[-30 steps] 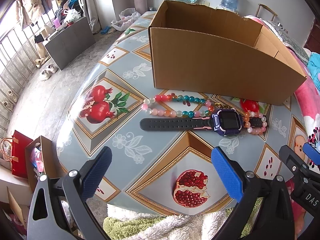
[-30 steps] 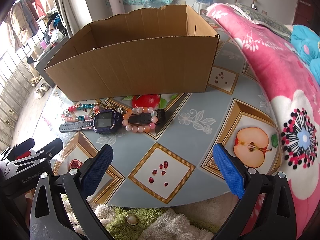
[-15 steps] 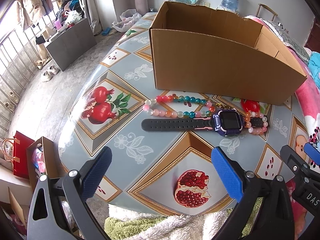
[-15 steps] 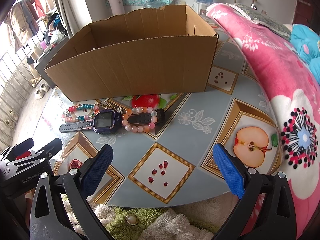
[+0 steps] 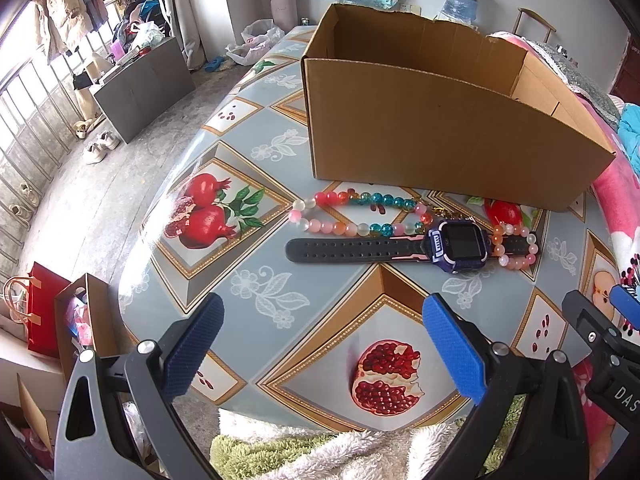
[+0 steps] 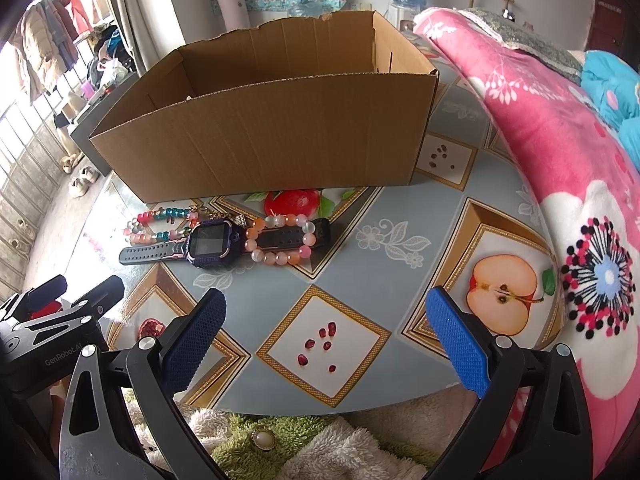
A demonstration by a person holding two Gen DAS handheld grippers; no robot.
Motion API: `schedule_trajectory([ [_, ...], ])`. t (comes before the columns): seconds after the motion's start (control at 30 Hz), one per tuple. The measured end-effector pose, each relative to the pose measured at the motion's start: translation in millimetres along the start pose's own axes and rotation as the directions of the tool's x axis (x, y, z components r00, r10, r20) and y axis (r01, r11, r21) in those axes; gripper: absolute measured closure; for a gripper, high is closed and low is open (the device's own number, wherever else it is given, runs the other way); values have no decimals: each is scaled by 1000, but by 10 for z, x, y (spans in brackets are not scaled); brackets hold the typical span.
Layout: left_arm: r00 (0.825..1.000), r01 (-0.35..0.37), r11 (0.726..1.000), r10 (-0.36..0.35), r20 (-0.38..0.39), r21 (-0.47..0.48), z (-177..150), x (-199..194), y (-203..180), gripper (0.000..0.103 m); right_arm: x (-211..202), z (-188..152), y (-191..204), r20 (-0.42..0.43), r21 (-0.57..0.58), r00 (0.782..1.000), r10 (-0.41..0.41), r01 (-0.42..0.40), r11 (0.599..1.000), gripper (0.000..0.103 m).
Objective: Organize jewelry
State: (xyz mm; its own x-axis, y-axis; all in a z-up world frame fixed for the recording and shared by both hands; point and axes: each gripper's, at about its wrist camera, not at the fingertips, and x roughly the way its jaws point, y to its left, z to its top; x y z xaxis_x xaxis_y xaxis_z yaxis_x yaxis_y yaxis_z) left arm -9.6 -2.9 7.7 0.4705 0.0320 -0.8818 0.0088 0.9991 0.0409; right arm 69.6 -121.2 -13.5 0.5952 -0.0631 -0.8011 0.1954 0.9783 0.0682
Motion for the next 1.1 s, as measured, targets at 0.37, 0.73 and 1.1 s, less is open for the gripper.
schedule_trajectory([
  [0.37, 1000, -3, 1000, 3, 0, 4, -4, 5, 1, 5, -6, -1, 9, 2, 0, 1000, -5, 5, 1000, 7],
  [0.73, 1000, -21, 1000, 21, 1, 17, -3, 55, -20, 5, 42, -7, 8, -7, -3, 1000, -9, 9, 1000, 7],
  [1.1, 998, -22, 999, 23, -51, 24, 19, 277, -21, 5, 193, -3, 13, -43, -5, 999, -24, 24, 1000, 7],
])
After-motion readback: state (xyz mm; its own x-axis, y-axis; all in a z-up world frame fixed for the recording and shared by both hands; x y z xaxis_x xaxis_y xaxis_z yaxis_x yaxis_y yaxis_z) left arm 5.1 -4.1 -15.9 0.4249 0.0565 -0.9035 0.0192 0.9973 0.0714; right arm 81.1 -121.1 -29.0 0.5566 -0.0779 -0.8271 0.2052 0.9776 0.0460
